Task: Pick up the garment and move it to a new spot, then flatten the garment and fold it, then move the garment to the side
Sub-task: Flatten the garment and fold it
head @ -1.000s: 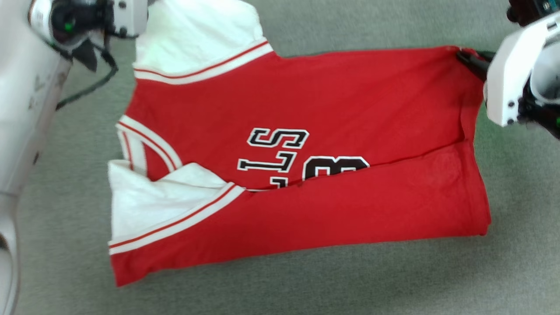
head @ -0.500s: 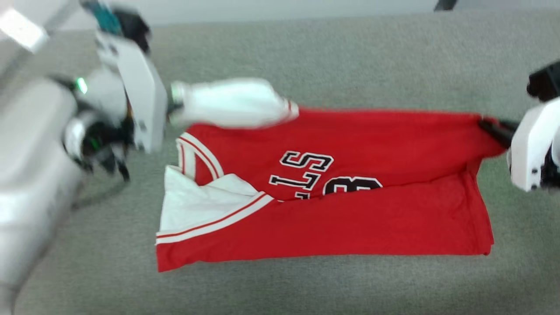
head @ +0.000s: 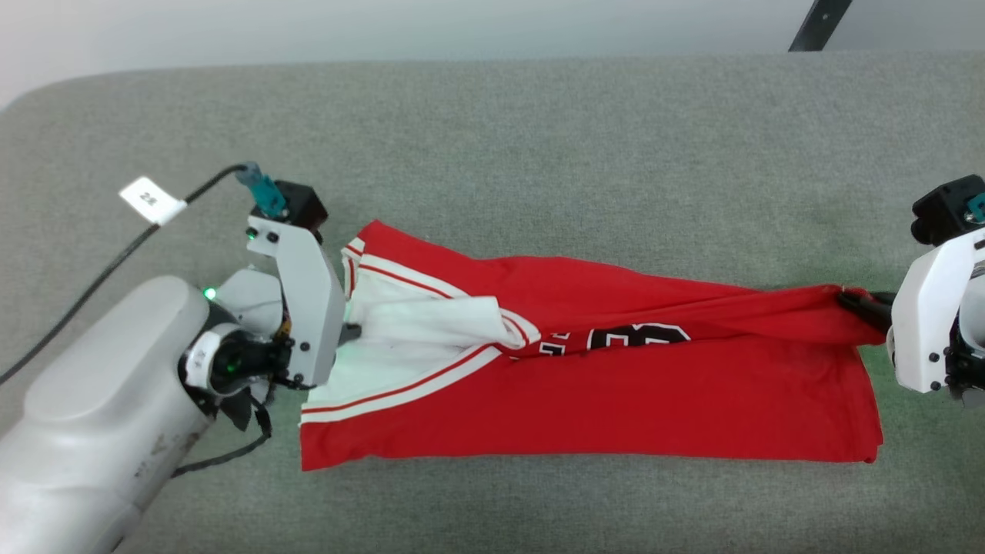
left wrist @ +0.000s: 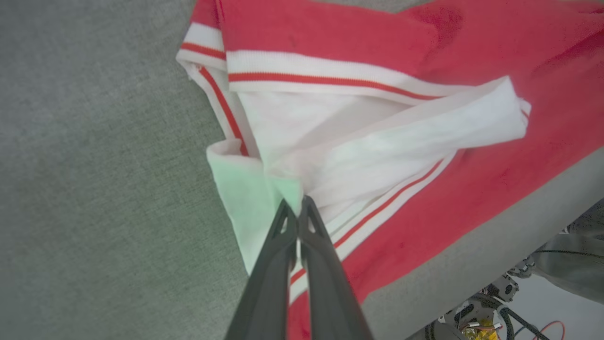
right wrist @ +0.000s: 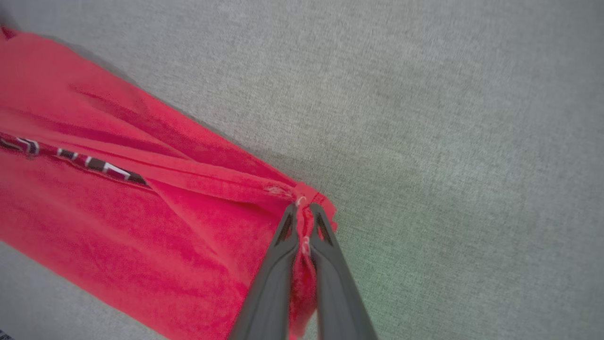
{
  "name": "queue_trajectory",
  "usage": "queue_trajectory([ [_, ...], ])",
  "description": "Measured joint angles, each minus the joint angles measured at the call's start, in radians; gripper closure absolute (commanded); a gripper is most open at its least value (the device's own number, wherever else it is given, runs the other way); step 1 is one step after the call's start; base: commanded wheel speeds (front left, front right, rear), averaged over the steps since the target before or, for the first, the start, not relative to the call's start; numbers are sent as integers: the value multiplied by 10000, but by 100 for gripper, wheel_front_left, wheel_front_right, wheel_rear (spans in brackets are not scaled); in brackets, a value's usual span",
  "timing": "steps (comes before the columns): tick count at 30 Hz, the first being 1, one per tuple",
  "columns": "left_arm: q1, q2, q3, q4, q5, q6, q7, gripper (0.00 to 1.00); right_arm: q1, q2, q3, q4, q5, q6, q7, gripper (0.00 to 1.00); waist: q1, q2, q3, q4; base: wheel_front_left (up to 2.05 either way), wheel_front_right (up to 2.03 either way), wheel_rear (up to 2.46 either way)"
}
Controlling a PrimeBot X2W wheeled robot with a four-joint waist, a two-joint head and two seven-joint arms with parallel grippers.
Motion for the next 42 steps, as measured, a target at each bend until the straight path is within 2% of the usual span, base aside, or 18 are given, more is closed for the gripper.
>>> queue_trajectory([
  [4,-17,-174,-140,454,-12,186,328,100,116,215,-268,2,-36,0,585,100,0,0,173,-74,0,0,0],
  [15,-352,-667,-337,1507,-65,307,761,100,303,1225,-1147,380,-383,0,2228,100,0,0,550,-354,0,0,0],
  [16,-385,-702,-341,1553,-63,314,777,97,303,1329,-1237,445,-489,0,2301,100,0,0,551,-355,0,0,0],
  [17,-407,-725,-355,1570,-44,314,740,86,303,1411,-1325,487,-583,-2,2364,100,0,0,548,-348,0,0,0],
  [18,-421,-757,-360,1584,-2,303,658,67,303,1501,-1398,548,-698,-2,2378,100,0,0,541,-337,0,0,0],
  [19,-427,-807,-351,1628,2,305,617,55,304,1601,-1486,604,-805,-2,2410,100,0,0,529,-322,0,0,0],
  [21,-442,-863,-374,1680,23,303,600,52,309,1732,-1597,690,-959,-2,2462,100,0,0,498,-286,0,0,0],
  [22,-446,-888,-384,1707,33,299,562,32,317,1801,-1651,752,-1058,-2,2472,100,0,0,477,-265,0,0,0],
  [23,-445,-915,-385,1733,35,288,550,17,326,1877,-1705,821,-1114,-4,2522,100,0,0,456,-243,0,0,0],
  [25,-443,-953,-389,1774,21,278,546,8,350,1981,-1787,907,-1258,-4,2550,100,0,0,408,-199,0,0,0],
  [26,-441,-963,-387,1776,17,267,520,0,355,2027,-1818,957,-1352,-4,2581,100,0,0,382,-174,0,0,0],
  [39,-630,-679,-134,1335,-67,514,529,0,527,2311,-2234,1524,-1898,-12,2671,100,0,0,52,226,0,0,0],
  [42,-625,-600,-88,1166,-69,543,426,0,564,2332,-2274,1647,-2015,-12,2715,84,0,0,-14,313,0,0,0],
])
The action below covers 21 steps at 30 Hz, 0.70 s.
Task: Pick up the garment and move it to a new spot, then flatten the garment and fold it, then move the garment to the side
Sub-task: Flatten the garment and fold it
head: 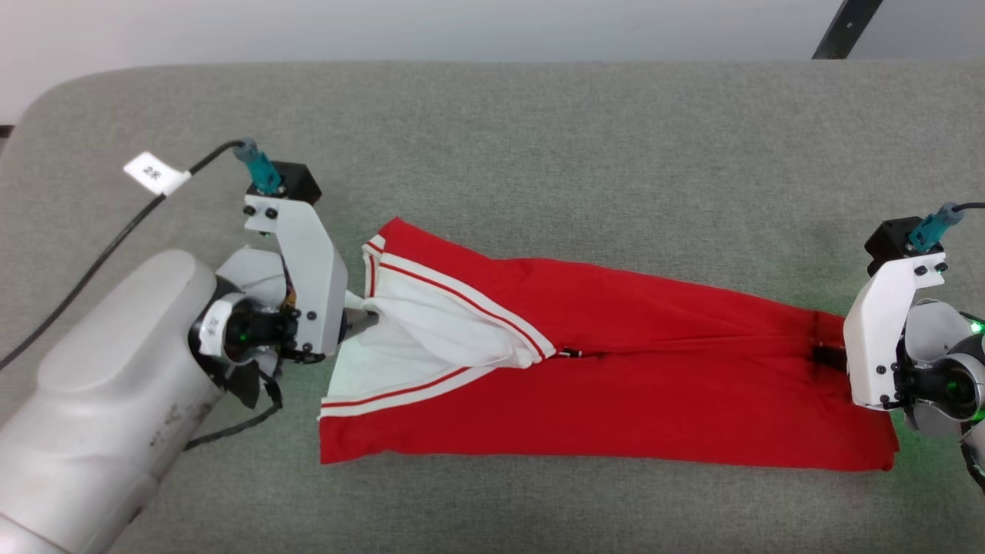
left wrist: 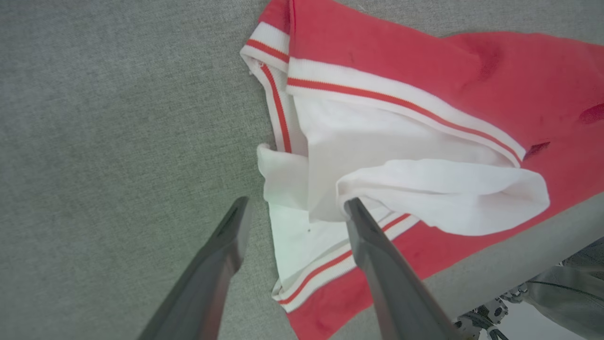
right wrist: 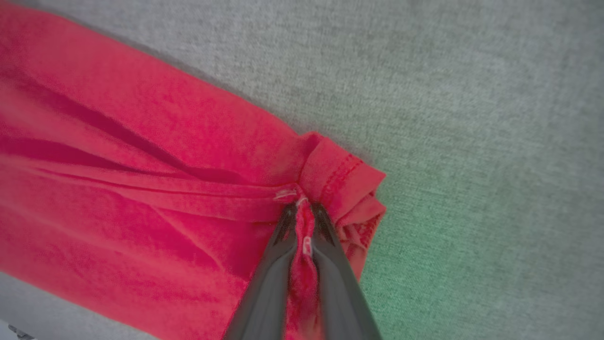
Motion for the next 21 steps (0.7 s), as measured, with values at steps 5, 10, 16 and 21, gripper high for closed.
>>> queue_trajectory([
  [5,128,128,36,-328,-84,153,58,0,10,59,-81,286,-221,2,81,0,0,0,-148,123,0,0,0],
  [10,315,272,40,-629,-163,257,155,0,-84,270,-261,736,-407,12,270,0,0,0,-367,216,0,0,0],
  [16,739,500,79,-892,-245,347,-38,0,-140,380,-410,1028,-642,12,706,0,0,0,-766,219,0,0,0],
  [21,1241,688,211,-1166,-270,387,-558,0,-132,251,-499,533,-754,10,692,0,0,0,-1200,142,0,0,0],
])
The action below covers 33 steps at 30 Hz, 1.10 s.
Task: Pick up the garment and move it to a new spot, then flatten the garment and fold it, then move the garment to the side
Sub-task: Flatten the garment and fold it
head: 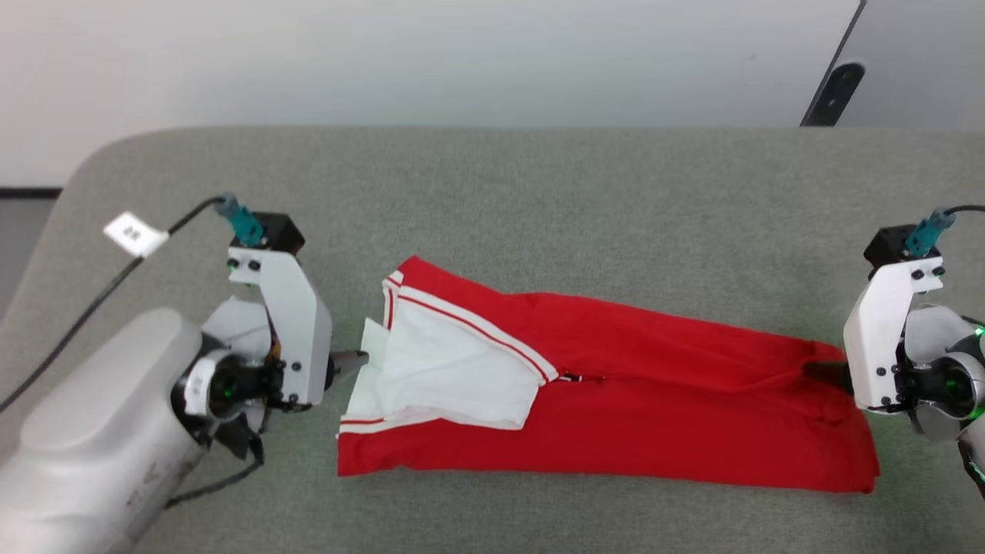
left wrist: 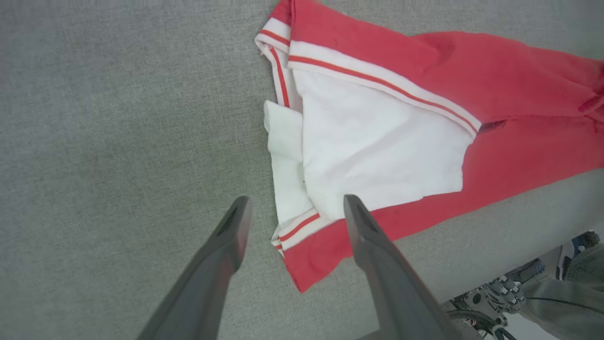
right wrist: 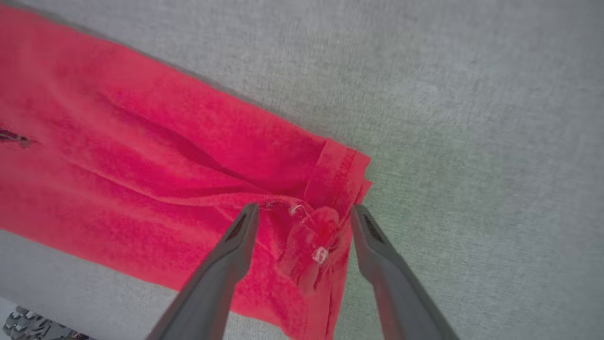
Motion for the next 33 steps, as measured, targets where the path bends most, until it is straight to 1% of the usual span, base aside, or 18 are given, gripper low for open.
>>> queue_trajectory([
  [4,476,151,86,-230,84,-15,-727,0,319,-163,13,-823,29,0,-424,0,0,0,-408,-88,0,0,0],
  [7,898,226,199,-458,184,-140,-1482,0,873,-357,69,-1666,107,-2,-1264,0,0,0,-738,-151,0,0,0],
  [10,1329,389,313,-757,426,-236,-2374,0,1468,-690,236,-2656,100,0,-2522,0,0,0,-1065,-210,0,0,0],
  [12,1629,514,464,-945,537,-238,-3047,0,1918,-984,422,-3340,-79,0,-3599,0,0,0,-1248,-252,0,0,0],
  [15,2080,594,744,-1246,725,-240,-4186,0,2514,-1231,451,-3843,-405,0,-5208,0,0,0,-1459,-309,0,0,0],
  [18,2541,667,991,-1572,1024,-320,-5474,0,2982,-1329,253,-4094,-1131,0,-6953,0,0,-1,-1603,-343,0,0,0],
  [19,2705,679,1126,-1647,1058,-284,-5894,0,3127,-1323,142,-4138,-1411,0,-7501,0,0,0,-1644,-351,0,0,0],
  [22,3235,800,1398,-1916,1360,-224,-7175,0,3768,-1099,-265,-4132,-2038,0,-8857,0,0,0,-1753,-360,0,0,0],
  [26,3995,863,1720,-2349,1668,-82,-8725,0,4691,-539,-1170,-4105,-2780,0,-10036,0,0,0,-1876,-360,0,0,0],
  [28,4459,926,1825,-2548,1762,12,-9342,0,5209,-211,-1661,-4136,-3124,0,-10234,0,0,0,-1911,-381,0,0,0],
  [29,4700,965,1847,-2619,1818,125,-9572,0,5451,-31,-1942,-4188,-3283,0,-10305,0,0,0,-1919,-399,0,0,0],
  [30,4927,980,1898,-2738,1891,132,-9889,0,5659,92,-2161,-4226,-3388,0,-10293,0,0,0,-1922,-426,0,0,0],
  [31,5119,995,1973,-2867,1933,121,-10113,0,5850,196,-2383,-4314,-3538,0,-10309,0,0,0,-1918,-462,0,0,0],
  [33,5458,970,2186,-2966,2017,305,-10378,0,6190,408,-2840,-4498,-3737,0,-10349,0,0,0,-1901,-544,0,0,0],
])
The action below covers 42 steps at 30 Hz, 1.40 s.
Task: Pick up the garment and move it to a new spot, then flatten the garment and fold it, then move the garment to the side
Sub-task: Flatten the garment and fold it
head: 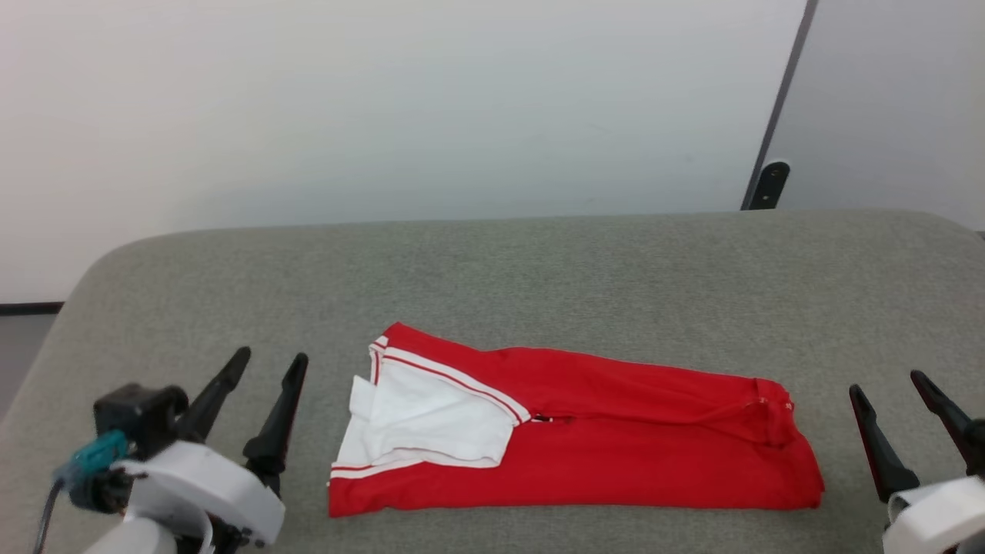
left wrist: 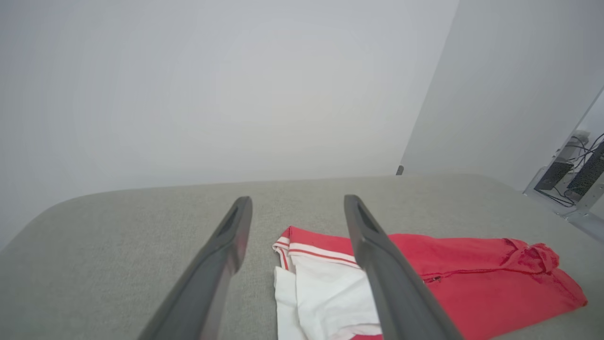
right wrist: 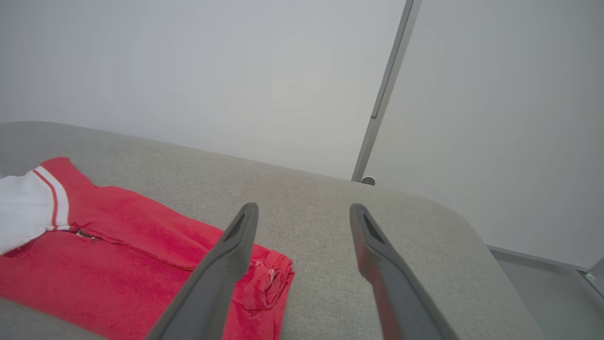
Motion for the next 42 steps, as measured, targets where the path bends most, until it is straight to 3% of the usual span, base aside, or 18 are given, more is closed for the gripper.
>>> queue_trajectory([
  [4,753,-180,717,-362,596,213,-234,0,513,334,-610,-458,-328,0,21,0,1,0,48,-248,0,0,0],
  [7,1401,-759,1766,-817,1179,324,-245,0,820,516,-928,-800,-591,0,61,0,0,0,96,-494,0,0,0],
  [9,1834,-1193,2466,-1108,1749,146,-270,0,1026,717,-1206,-1047,-677,0,65,0,0,1,134,-668,0,0,0],
  [12,2547,-1875,3400,-1269,2571,-330,-270,0,1326,867,-1488,-1335,-765,0,71,0,0,0,197,-920,0,0,0],
  [20,3215,-3542,5147,-1005,4449,-2353,-272,0,1874,978,-1843,-1576,-746,0,-31,0,0,0,360,-1088,0,0,0],
  [24,3249,-3973,5398,-635,4882,-2746,-272,0,1926,1028,-1824,-1605,-746,0,73,0,0,0,375,-884,0,0,0],
  [28,3103,-4126,5444,-332,5127,-2840,-272,0,1809,978,-1733,-1532,-596,0,454,0,0,0,396,-566,0,0,0],
  [32,2801,-4184,5237,-148,5152,-2872,-272,0,1103,535,-1271,-978,44,0,1666,0,0,0,433,-151,0,0,0],
  [42,2161,-4040,4431,42,4886,-2884,-272,0,-1541,-564,150,809,1839,-2,6606,0,0,0,686,956,0,0,0],
])
